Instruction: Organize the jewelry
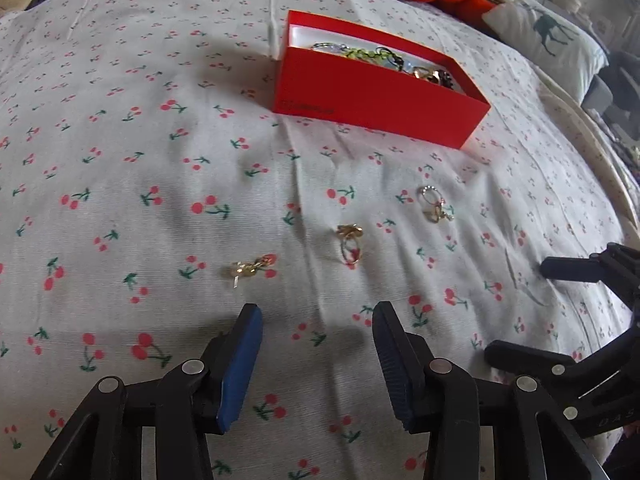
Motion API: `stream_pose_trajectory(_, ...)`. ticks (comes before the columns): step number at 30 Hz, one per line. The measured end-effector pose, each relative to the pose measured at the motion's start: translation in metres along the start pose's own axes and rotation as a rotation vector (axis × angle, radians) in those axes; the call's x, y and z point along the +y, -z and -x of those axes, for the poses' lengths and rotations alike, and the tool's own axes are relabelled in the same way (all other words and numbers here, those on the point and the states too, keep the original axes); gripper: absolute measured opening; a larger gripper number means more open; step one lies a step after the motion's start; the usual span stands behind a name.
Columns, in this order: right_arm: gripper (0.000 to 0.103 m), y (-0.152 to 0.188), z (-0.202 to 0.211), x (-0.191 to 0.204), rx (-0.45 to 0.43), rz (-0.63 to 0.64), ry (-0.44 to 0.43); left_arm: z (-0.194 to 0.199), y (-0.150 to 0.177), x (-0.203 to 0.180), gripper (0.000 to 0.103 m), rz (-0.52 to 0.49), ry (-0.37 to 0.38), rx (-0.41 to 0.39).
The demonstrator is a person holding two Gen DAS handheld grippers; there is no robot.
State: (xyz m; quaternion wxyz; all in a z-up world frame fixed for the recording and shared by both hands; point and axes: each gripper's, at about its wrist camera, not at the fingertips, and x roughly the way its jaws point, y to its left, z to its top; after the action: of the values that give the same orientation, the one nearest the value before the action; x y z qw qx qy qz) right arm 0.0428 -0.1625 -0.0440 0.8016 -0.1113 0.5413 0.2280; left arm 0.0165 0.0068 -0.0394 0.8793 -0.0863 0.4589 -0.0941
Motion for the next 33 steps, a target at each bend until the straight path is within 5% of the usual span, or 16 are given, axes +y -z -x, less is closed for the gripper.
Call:
stream_pose_trajectory(5, 0.103, -0.007, 0.0, -0.008, -0.023, -0.022, -0.017, -0.015, -0.011, -0.023, 0.044, -0.055, -0.023, 0.006)
stream_pose_trajectory(13, 0.103, -0.017, -0.003, -0.018, -0.022, -0.05, -0.011, -0.031, -0.022, -0.037, 0.003, -0.071, -0.096, 0.022)
stream_pose_trajectory(33, 0.095, -0.043, -0.01, -0.04, -0.02, -0.177, 0.005, -0.004, -0.006, -0.019, 0.0, -0.039, -0.103, 0.024)
